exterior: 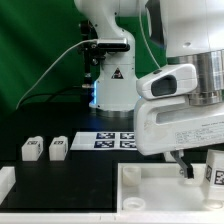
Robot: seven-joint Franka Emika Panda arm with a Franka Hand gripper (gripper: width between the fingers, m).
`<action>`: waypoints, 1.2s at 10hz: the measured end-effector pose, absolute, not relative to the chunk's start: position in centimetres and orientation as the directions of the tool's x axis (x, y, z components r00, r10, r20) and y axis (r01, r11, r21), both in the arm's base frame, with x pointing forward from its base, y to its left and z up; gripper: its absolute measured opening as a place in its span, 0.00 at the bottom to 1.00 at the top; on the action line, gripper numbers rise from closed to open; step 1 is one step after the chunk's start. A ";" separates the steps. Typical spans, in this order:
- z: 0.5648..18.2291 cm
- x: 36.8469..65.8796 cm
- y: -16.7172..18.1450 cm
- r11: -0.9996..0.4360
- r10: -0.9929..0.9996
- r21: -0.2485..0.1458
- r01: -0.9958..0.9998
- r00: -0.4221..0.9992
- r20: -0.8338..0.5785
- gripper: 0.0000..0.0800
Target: Assemble one leg
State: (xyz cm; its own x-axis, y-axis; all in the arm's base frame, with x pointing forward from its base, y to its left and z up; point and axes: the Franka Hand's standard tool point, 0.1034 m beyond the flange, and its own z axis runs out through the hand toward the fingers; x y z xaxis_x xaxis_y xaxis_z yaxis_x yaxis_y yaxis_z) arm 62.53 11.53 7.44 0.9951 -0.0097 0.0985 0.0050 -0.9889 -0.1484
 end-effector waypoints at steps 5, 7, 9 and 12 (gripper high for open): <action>7.3 63.1 11.6 -0.807 -0.567 -0.173 -0.564 0.823 -0.035 0.36; 7.3 63.1 11.6 -0.549 -0.821 -0.149 -0.823 0.564 -0.090 0.36; 7.2 63.1 11.6 -0.262 -0.948 -0.124 -0.957 0.280 -0.154 0.37; 7.2 63.1 11.9 0.049 -0.977 -0.080 -0.996 -0.031 -0.213 0.37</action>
Offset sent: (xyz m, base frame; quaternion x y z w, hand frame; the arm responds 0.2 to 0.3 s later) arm 0.0216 0.0043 -0.0065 -0.0123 -0.0430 0.3087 0.9501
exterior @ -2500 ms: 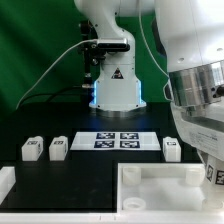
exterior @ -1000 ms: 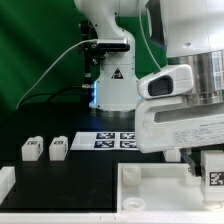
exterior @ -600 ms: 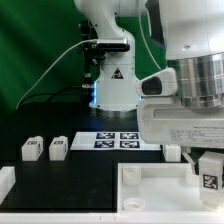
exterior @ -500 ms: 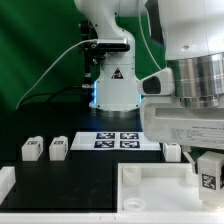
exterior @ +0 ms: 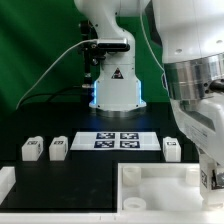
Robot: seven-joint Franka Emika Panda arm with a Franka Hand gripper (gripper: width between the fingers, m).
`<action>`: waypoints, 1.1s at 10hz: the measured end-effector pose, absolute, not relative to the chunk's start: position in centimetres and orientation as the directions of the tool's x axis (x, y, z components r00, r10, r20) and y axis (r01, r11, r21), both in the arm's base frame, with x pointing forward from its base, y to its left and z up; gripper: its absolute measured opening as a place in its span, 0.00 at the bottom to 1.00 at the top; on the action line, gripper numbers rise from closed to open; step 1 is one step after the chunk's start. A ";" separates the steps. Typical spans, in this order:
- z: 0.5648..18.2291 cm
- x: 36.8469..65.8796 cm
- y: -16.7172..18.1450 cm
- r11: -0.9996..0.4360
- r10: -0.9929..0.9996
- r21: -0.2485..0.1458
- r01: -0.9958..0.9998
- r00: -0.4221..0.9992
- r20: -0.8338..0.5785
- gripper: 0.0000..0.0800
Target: Assemble one leg
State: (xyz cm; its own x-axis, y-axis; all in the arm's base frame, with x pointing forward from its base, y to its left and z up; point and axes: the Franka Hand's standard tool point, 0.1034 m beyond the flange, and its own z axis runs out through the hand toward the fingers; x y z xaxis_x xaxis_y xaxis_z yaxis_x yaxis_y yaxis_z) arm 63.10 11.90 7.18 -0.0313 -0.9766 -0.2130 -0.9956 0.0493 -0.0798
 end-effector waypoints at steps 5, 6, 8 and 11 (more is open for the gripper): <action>7.8 63.0 12.6 -0.546 -0.818 -0.152 -0.824 0.563 -0.114 0.77; 8.0 62.9 12.8 -0.718 -0.678 -0.138 -0.682 0.731 -0.081 0.80; 7.9 63.1 12.6 -0.824 -0.547 -0.149 -0.547 0.836 -0.050 0.81; 7.8 64.3 11.8 -0.979 -0.159 -0.131 -0.159 0.987 -0.007 0.81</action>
Offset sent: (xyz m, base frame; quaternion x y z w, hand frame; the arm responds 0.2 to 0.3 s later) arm -0.0086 0.0060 0.0099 -0.0013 0.0346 -0.4343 0.9001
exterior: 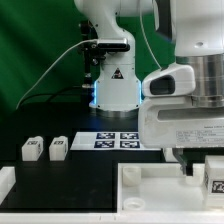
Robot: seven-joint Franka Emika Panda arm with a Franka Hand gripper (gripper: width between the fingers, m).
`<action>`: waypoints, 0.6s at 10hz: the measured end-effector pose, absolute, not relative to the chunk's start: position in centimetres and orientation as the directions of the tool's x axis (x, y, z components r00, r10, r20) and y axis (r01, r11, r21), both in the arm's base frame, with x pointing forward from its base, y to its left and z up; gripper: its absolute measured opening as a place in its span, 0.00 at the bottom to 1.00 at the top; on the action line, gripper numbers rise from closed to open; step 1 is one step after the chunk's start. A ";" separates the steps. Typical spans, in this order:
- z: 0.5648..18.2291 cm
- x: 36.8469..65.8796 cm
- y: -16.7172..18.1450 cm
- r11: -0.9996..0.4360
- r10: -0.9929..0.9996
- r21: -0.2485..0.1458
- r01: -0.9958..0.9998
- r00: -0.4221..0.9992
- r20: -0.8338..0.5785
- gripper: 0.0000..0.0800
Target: Assemble one leg
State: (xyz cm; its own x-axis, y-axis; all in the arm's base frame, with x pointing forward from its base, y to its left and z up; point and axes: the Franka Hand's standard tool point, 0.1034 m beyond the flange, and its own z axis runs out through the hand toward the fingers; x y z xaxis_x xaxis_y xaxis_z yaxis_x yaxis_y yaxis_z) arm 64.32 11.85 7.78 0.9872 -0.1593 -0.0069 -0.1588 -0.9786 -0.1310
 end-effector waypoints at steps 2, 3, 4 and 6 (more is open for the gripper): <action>7.7 64.2 12.0 -0.973 -0.186 -0.135 -0.186 0.982 -0.012 0.65; 7.7 64.2 11.9 -0.970 -0.203 -0.134 -0.203 0.979 -0.014 0.65; 7.6 64.2 11.9 -0.959 -0.249 -0.132 -0.249 0.968 -0.021 0.42; 7.6 64.2 11.6 -0.891 -0.435 -0.124 -0.437 0.900 -0.044 0.38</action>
Offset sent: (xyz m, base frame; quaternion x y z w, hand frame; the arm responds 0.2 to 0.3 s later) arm 0.0000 0.0000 0.0000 0.0000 0.0000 0.0899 0.9960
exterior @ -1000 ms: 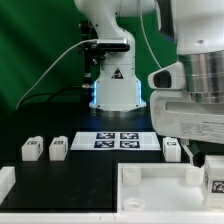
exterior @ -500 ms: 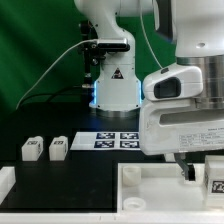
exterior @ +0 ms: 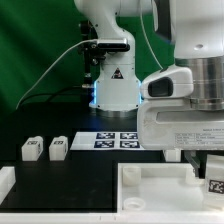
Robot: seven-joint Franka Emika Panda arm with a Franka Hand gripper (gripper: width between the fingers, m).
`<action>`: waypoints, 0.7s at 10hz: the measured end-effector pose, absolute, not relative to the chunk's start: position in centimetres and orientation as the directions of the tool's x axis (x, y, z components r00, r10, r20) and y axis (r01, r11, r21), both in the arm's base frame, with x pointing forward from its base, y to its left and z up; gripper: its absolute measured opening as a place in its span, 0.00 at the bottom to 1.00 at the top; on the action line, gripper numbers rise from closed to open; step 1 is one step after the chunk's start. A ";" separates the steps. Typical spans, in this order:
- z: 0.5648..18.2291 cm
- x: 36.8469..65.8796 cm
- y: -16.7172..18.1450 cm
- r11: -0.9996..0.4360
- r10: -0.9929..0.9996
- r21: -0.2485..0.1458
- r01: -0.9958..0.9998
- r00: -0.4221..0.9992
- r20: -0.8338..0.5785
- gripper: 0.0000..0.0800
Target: Assemble one leg
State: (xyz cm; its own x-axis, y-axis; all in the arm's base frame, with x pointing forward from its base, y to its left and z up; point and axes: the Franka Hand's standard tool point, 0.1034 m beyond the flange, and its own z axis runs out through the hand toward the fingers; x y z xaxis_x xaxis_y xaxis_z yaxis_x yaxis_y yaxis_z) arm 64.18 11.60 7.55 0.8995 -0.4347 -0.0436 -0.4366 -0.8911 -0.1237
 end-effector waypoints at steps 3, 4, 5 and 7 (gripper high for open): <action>7.5 63.3 11.8 -0.563 -0.820 -0.133 -0.815 0.572 -0.033 0.38; 7.4 63.2 11.9 -0.451 -0.887 -0.147 -0.880 0.461 -0.036 0.38; 7.4 63.1 11.9 -0.312 -0.944 -0.156 -0.937 0.324 -0.059 0.38; 7.4 63.1 11.5 -0.095 -0.986 -0.162 -0.982 0.115 -0.119 0.38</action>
Offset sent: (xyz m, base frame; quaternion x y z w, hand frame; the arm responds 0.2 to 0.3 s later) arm -0.0167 0.0082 -0.0163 0.0302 0.0502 0.3419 0.9379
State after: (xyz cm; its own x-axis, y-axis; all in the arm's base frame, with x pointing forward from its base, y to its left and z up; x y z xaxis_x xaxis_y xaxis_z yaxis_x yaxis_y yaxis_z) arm 63.11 11.51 7.37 0.1147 -0.9863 -0.1185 -0.9823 -0.0948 -0.1619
